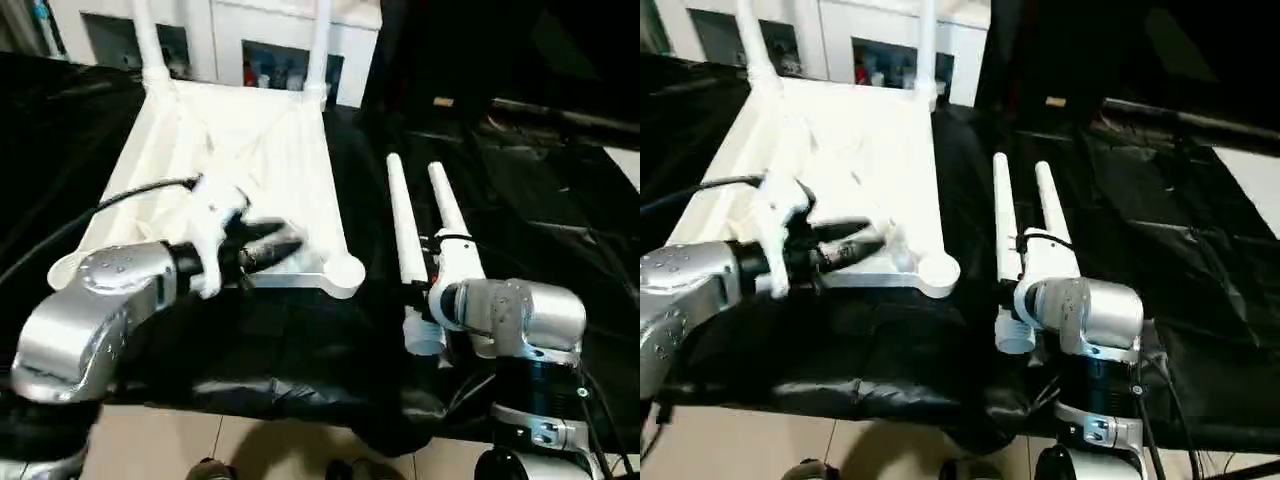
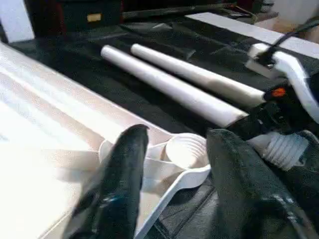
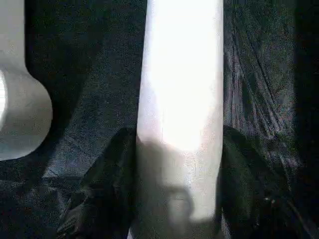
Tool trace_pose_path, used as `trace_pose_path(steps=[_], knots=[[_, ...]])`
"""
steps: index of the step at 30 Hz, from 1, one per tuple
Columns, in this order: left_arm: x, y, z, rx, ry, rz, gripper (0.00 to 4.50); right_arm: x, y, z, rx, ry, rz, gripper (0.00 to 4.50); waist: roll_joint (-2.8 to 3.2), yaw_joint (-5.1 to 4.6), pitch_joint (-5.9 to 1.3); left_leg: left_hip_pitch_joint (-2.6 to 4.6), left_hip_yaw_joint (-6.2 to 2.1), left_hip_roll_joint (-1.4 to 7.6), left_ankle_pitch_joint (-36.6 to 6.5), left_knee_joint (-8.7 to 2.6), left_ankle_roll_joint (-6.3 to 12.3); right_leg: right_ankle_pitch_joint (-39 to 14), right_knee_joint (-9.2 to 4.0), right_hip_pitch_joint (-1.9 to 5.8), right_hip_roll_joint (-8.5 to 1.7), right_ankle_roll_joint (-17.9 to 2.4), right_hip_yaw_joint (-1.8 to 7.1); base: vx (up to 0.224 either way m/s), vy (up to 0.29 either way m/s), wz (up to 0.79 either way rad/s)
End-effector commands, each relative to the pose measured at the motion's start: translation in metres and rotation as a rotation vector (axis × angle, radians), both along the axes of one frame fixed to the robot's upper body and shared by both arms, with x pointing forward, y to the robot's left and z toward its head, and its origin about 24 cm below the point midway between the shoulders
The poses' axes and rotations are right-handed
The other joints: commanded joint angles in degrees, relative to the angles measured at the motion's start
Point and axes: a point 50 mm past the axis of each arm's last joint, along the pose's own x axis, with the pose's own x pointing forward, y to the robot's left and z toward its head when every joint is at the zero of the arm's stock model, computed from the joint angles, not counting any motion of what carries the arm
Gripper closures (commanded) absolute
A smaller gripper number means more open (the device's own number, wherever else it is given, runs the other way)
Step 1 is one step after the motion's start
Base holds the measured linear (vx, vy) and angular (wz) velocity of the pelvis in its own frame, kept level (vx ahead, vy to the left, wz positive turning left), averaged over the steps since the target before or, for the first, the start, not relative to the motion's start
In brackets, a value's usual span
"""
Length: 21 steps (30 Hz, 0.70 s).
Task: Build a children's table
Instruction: Pick table leg
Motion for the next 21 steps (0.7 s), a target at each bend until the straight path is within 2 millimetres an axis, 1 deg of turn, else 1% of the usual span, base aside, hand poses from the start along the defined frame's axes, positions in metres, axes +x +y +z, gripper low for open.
trace_pose_path(steps=[1,2,3,4,5,6,7,8,9,10,11,12,13,14,15,16,17,18,19,20,21], knots=[[0.004,-0.004,0.001,-0.005,0.002,-0.031,2.05,0.005,-0.004,0.009,0.003,-0.086,-0.009,2.63,2.31,0.14,-4.27,1.13,-0.5,-0.63,-20.09,-4.06,-5.74,-26.54,-5.43,2.1,-2.14,-1.11,1.16,0.0,0.0,0.0],[0.007,-0.004,0.001,0.0,-0.002,-0.021,1.93,0.008,-0.003,0.014,0.005,-0.136,-0.003,2.63,2.36,0.15,-4.37,1.19,-0.59,-0.6,-20.07,-4.07,-5.7,-25.76,-5.43,2.03,-2.13,-1.34,1.16,0.0,0.0,0.0],[0.011,-0.005,0.0,0.006,0.003,-0.006,1.87,0.011,-0.004,0.023,0.003,-0.216,0.004,2.63,2.27,0.11,-4.3,1.18,-0.65,-0.67,-20.38,-4.05,-5.45,-24.79,-5.41,1.96,-2.04,-1.77,1.13,0.0,0.0,0.0],[0.011,-0.005,0.0,0.006,0.003,-0.006,1.84,0.011,-0.004,0.023,0.003,-0.216,0.004,2.63,2.06,0.07,-4.15,1.12,-0.59,-0.68,-20.58,-4.08,-5.27,-24.86,-5.48,1.91,-2.02,-1.8,1.13,0.0,0.0,0.0],[0.013,-0.005,-0.001,0.011,0.004,0.002,1.74,0.014,-0.004,0.029,0.024,-0.273,0.001,2.63,2.0,0.1,-4.21,1.05,-0.6,-0.67,-20.34,-4.02,-4.85,-25.24,-5.34,2.07,-2.14,-2.03,1.16,0.0,0.0,0.0],[0.016,-0.006,-0.002,0.004,0.017,0.018,1.59,0.016,-0.004,0.036,0.051,-0.345,0.004,2.64,1.87,0.09,-4.23,1.1,-0.57,-0.64,-19.96,-3.99,-4.7,-25.08,-5.33,2.06,-2.16,-2.13,1.19,0.0,0.0,0.0],[0.019,-0.008,-0.001,-0.012,0.0,0.028,1.48,0.017,-0.004,0.043,0.057,-0.397,0.009,2.64,1.91,0.04,-4.19,0.96,-0.58,-0.54,-19.74,-4.01,-4.58,-24.62,-5.2,2.1,-2.21,-2.45,1.21,0.0,0.0,0.0],[0.02,-0.011,0.001,-0.052,0.002,0.03,1.48,0.018,-0.005,0.048,0.059,-0.439,0.016,2.64,1.94,0.02,-4.16,0.96,-0.5,-0.55,-19.67,-3.98,-4.47,-24.41,-5.27,2.08,-2.16,-2.64,1.21,0.0,0.0,0.0],[0.022,-0.012,0.002,-0.068,0.0,0.044,1.44,0.018,-0.005,0.053,0.056,-0.475,0.026,2.64,2.05,0.08,-4.19,0.85,-0.48,-0.52,-18.64,-3.97,-4.24,-22.3,-5.09,2.24,-2.12,-3.29,1.29,0.0,0.0,0.0],[0.024,-0.015,0.004,-0.066,-0.033,0.064,1.44,0.018,-0.004,0.057,0.058,-0.513,0.039,2.64,2.19,0.18,-4.25,0.76,-0.54,-0.46,-18.3,-4.02,-4.18,-21.47,-4.97,2.4,-2.15,-3.52,1.27,0.0,0.0,0.0],[0.025,-0.017,0.006,-0.068,-0.066,0.086,1.31,0.018,-0.002,0.062,0.057,-0.549,0.055,2.64,2.19,0.18,-4.25,0.76,-0.54,-0.46,-18.3,-4.02,-4.18,-21.47,-4.97,2.4,-2.15,-3.52,1.27,0.0,0.0,0.0],[0.029,-0.02,0.008,-0.071,-0.09,0.12,1.16,0.018,-0.001,0.068,0.054,-0.613,0.075,2.64,2.74,0.15,-4.28,0.67,-0.52,-0.48,-17.33,-3.99,-4.07,-18.54,-4.73,2.54,-2.05,-4.1,1.34,0.0,0.0,0.0],[0.031,-0.022,0.009,-0.075,-0.101,0.138,1.05,0.018,0.0,0.071,0.051,-0.649,0.087,2.64,2.3,0.03,-4.38,0.6,-0.42,-0.45,-16.91,-3.87,-3.74,-17.41,-4.77,2.68,-1.99,-4.34,1.33,0.0,0.0,0.0],[0.031,-0.022,0.009,-0.076,-0.103,0.141,1.01,0.018,0.001,0.072,0.051,-0.655,0.089,2.64,2.23,0.07,-4.43,0.49,-0.39,-0.49,-16.43,-3.85,-3.54,-17.05,-4.71,2.83,-2.02,-4.51,1.35,0.0,0.0,0.0],[0.037,-0.024,0.011,-0.087,-0.121,0.195,0.92,0.017,0.003,0.076,0.047,-0.711,0.116,2.64,3.02,0.15,-4.3,0.51,-0.46,-0.52,-16.36,-3.86,-3.67,-16.69,-4.55,2.75,-2.05,-4.82,1.39,0.0,0.0,0.0],[0.046,-0.027,0.013,-0.125,-0.084,0.259,0.78,0.014,0.007,0.082,0.036,-0.8,0.169,2.64,2.44,0.07,-4.34,0.49,-0.32,-0.59,-16.6,-3.74,-2.97,-17.31,-4.88,2.88,-1.96,-4.79,1.35,0.0,0.0,0.0],[0.048,-0.028,0.013,-0.16,-0.032,0.251,0.78,0.013,0.008,0.083,0.032,-0.821,0.186,2.64,2.82,0.13,-4.27,0.41,-0.28,-0.61,-16.24,-3.67,-3.08,-17.16,-4.79,2.9,-2.04,-4.88,1.41,0.0,0.0,0.0],[0.052,-0.033,0.013,-0.238,0.085,0.214,0.65,0.01,0.011,0.085,0.022,-0.859,0.22,2.64,3.0,0.3,-4.36,0.78,0.09,-0.84,-16.18,-3.24,-3.07,-16.93,-4.91,2.55,-1.94,-5.44,1.47,0.0,0.0,0.0],[0.052,-0.038,0.02,-0.36,0.113,0.17,0.65,0.008,0.013,0.087,0.0,-0.895,0.242,2.64,2.89,0.3,-4.31,0.31,-0.13,-1.05,-15.3,-3.31,-2.76,-16.53,-4.82,3.01,-2.0,-6.52,1.34,0.0,0.0,0.0],[0.052,-0.041,0.025,-0.44,0.116,0.144,0.56,0.007,0.014,0.087,-0.014,-0.918,0.253,2.64,2.85,0.37,-4.35,0.01,-0.3,-0.97,-14.72,-3.44,-2.69,-16.07,-4.72,3.29,-2.03,-6.85,1.26,0.0,0.0,0.0],[0.049,-0.047,0.032,-0.551,0.154,0.082,0.43,0.005,0.017,0.088,-0.043,-0.958,0.287,2.64,2.79,0.24,-4.35,-0.11,-0.2,-0.84,-13.72,-3.37,-2.33,-13.68,-4.58,3.3,-1.95,-8.11,1.26,0.0,0.0,0.0]])
